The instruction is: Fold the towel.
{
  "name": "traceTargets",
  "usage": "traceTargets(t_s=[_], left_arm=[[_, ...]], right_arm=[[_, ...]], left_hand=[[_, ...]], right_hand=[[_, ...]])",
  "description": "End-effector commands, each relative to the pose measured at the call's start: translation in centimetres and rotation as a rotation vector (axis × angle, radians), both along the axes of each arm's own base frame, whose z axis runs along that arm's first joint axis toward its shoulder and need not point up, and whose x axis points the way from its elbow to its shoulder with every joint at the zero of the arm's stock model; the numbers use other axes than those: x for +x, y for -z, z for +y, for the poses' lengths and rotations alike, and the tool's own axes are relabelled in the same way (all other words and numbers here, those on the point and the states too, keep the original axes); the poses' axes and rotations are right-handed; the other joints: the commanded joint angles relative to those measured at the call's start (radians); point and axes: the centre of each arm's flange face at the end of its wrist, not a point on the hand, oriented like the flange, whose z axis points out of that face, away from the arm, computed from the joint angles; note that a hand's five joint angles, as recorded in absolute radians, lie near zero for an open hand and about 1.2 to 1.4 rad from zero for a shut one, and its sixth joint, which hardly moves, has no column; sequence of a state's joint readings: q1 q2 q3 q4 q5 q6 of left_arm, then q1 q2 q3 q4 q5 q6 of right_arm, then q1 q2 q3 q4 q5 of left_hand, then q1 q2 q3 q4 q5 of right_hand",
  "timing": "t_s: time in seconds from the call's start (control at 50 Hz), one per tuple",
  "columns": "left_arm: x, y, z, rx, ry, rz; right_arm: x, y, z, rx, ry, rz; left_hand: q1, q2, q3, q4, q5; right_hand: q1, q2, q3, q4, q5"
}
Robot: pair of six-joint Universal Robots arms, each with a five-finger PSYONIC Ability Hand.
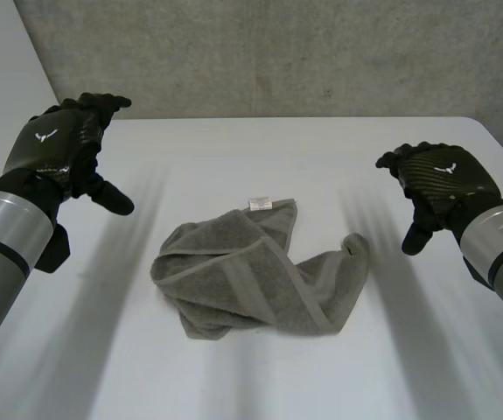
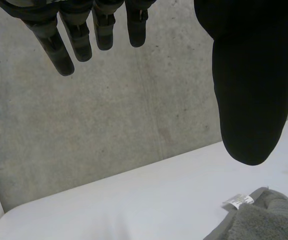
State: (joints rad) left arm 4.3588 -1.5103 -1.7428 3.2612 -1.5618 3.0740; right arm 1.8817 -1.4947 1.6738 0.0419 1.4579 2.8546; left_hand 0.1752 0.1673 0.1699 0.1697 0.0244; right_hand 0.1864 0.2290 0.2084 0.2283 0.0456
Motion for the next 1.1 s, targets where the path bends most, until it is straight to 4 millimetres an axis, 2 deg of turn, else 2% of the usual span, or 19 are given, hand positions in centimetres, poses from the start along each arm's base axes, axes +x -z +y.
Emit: traceTargets(t_s=[0.02, 0.14, 0.2, 0.3, 0.42, 0.48, 0.52, 0.54, 0.56, 0.6, 0.62, 0.64, 0.68, 0.7, 0.74, 0.88, 0.94, 0.98, 1.1], left_arm=[[0.3, 0.9, -1.4, 0.030, -0.013, -0.012], [2.5, 2.6, -3.8, 0.077, -0.071, -0.058], [3.2, 3.8, -4.3, 0.103, -0.053, -0.099], [4.9, 5.0, -5.1, 0.127, -0.032, -0.150], [6.2, 6.7, -6.1, 0.162, 0.052, -0.179], [6.8, 7.1, -6.6, 0.163, 0.097, -0.180], [6.9, 7.3, -6.8, 0.164, 0.123, -0.179], [6.9, 7.5, -6.9, 0.163, 0.155, -0.182], [6.9, 7.5, -6.9, 0.163, 0.155, -0.182], [6.5, 7.7, -7.0, 0.145, 0.217, -0.191], [6.5, 7.7, -7.0, 0.145, 0.217, -0.191], [6.3, 7.8, -7.1, 0.133, 0.242, -0.198], [5.9, 8.1, -7.3, 0.118, 0.264, -0.210], [5.6, 8.3, -7.5, 0.095, 0.281, -0.225], [4.7, 8.4, -7.7, 0.063, 0.311, -0.239], [-1.6, 9.0, -7.9, -0.087, 0.486, -0.261], [-2.5, 9.1, -7.9, -0.107, 0.511, -0.260], [-5.5, 9.7, -7.1, -0.129, 0.596, -0.254], [-10.1, 10.5, -4.9, -0.152, 0.723, -0.243]], right_arm=[[4.2, -0.2, 2.1, 0.062, -0.132, -0.069], [9.4, 1.0, 4.3, 0.145, -0.291, -0.131], [10.7, 1.7, 4.6, 0.161, -0.334, -0.126], [15.2, 5.3, 5.3, 0.224, -0.447, -0.095], [17.4, 8.2, 5.0, 0.251, -0.474, -0.073], [17.9, 10.2, 4.4, 0.274, -0.470, -0.053], [18.2, 10.7, 4.0, 0.263, -0.469, -0.036], [18.2, 10.7, 4.0, 0.263, -0.469, -0.036], [18.2, 9.8, 3.8, 0.230, -0.466, -0.036], [18.2, 8.1, 3.7, 0.183, -0.463, -0.046], [18.0, 5.6, 3.7, 0.123, -0.464, -0.068], [18.0, 5.6, 3.7, 0.122, -0.464, -0.068], [17.0, 0.0, 4.2, -0.003, -0.469, -0.122], [17.0, -0.1, 4.2, -0.004, -0.469, -0.122], [15.1, -4.2, 4.1, -0.102, -0.449, -0.145], [12.2, -6.8, 5.9, -0.161, -0.448, -0.046], [10.9, -7.2, 7.3, -0.162, -0.460, 0.045], [10.4, -7.2, 8.0, -0.160, -0.472, 0.091], [8.5, -8.3, 10.3, -0.168, -0.495, 0.179]], left_hand=[[0.009, 0.017, 0.014, 0.014, -0.015], [0.015, 0.023, 0.020, 0.020, -0.009], [0.015, 0.023, 0.020, 0.020, -0.009], [0.012, 0.020, 0.017, 0.017, -0.012], [0.006, 0.014, 0.011, 0.012, -0.018], [0.006, 0.014, 0.011, 0.012, -0.018], [0.006, 0.014, 0.011, 0.012, -0.018], [0.006, 0.014, 0.011, 0.012, -0.018], [0.006, 0.014, 0.011, 0.012, -0.018], [0.009, 0.017, 0.014, 0.014, -0.015], [0.009, 0.017, 0.014, 0.014, -0.015], [0.012, 0.020, 0.017, 0.017, -0.012], [0.012, 0.020, 0.017, 0.017, -0.012], [0.015, 0.023, 0.020, 0.020, -0.009], [0.018, 0.026, 0.023, 0.023, -0.006], [0.006, 0.014, 0.011, 0.012, -0.018], [0.006, 0.014, 0.011, 0.012, -0.018], [0.003, 0.011, 0.008, 0.009, -0.021], [0.000, 0.008, 0.005, 0.006, -0.024]], right_hand=[[-0.012, -0.054, -0.034, -0.054, -0.046], [-0.012, -0.054, -0.034, -0.054, -0.046], [-0.012, -0.054, -0.034, -0.054, -0.046], [-0.012, -0.054, -0.034, -0.054, -0.046], [0.078, 0.035, 0.056, 0.036, 0.044], [0.301, 0.258, 0.279, 0.259, 0.267], [0.864, 0.821, 0.842, 0.822, 0.830], [0.867, 0.825, 0.845, 0.825, 0.834], [1.206, 1.164, 1.184, 1.164, 1.173], [1.210, 1.167, 1.188, 1.168, 1.176], [1.210, 1.167, 1.188, 1.168, 1.176], [1.210, 1.167, 1.188, 1.168, 1.176], [1.210, 1.167, 1.188, 1.168, 1.176], [1.210, 1.167, 1.188, 1.168, 1.176], [1.210, 1.167, 1.188, 1.168, 1.176], [1.210, 1.167, 1.188, 1.168, 1.176], [1.210, 1.167, 1.188, 1.168, 1.176], [1.210, 1.167, 1.188, 1.168, 1.176], [1.210, 1.167, 1.188, 1.168, 1.176]])
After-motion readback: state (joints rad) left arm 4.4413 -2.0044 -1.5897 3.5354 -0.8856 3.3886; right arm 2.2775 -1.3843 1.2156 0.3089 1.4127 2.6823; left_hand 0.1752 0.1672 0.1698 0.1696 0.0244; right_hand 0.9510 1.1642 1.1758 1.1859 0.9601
